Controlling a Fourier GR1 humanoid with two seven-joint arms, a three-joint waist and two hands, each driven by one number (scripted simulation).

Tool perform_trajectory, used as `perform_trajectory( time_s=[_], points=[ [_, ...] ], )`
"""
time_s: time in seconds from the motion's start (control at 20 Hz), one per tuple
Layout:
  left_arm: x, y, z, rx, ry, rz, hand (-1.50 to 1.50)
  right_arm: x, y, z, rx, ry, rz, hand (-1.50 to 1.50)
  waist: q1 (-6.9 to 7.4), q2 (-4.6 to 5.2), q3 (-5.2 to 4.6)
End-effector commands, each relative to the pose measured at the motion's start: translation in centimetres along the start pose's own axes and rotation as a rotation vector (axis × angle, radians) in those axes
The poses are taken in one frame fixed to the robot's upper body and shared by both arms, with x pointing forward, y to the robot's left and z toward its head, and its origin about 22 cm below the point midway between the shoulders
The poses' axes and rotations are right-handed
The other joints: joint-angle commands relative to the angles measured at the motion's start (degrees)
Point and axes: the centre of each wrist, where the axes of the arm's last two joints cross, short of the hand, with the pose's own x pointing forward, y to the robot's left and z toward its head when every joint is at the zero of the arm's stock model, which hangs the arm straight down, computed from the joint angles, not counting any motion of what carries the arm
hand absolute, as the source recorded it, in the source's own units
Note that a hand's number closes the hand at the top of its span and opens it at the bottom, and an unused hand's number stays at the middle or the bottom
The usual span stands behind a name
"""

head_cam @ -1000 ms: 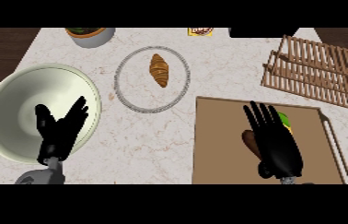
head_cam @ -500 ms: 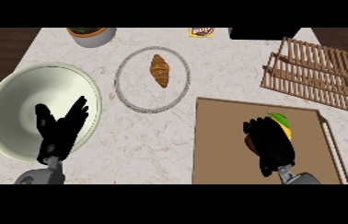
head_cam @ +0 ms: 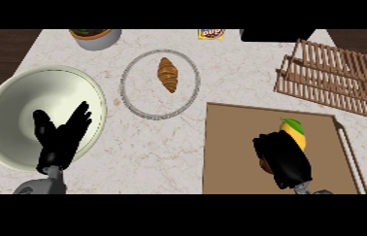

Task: Pick the sweet potato from the tray and place it in the tiered shelf

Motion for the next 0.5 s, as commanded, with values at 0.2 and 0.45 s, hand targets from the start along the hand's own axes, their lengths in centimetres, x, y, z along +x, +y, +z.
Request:
perform_trajectory(
  time_s=[0.2, 0.45],
  points=[
    [-0.9, -0.2, 0.5, 0.009, 0.021, 0.009, 0.0, -4.1, -1.5, -0.5, 0.012, 0.24, -0.648, 1.5, -1.16, 1.06, 1.1],
    [-0.4, 0.3, 0.5, 0.015, 0.022, 0.011, 0.0, -4.5, -9.1, 1.9, -0.232, 0.232, -0.714, 1.5, -1.38, 0.6, 0.96]
  ],
)
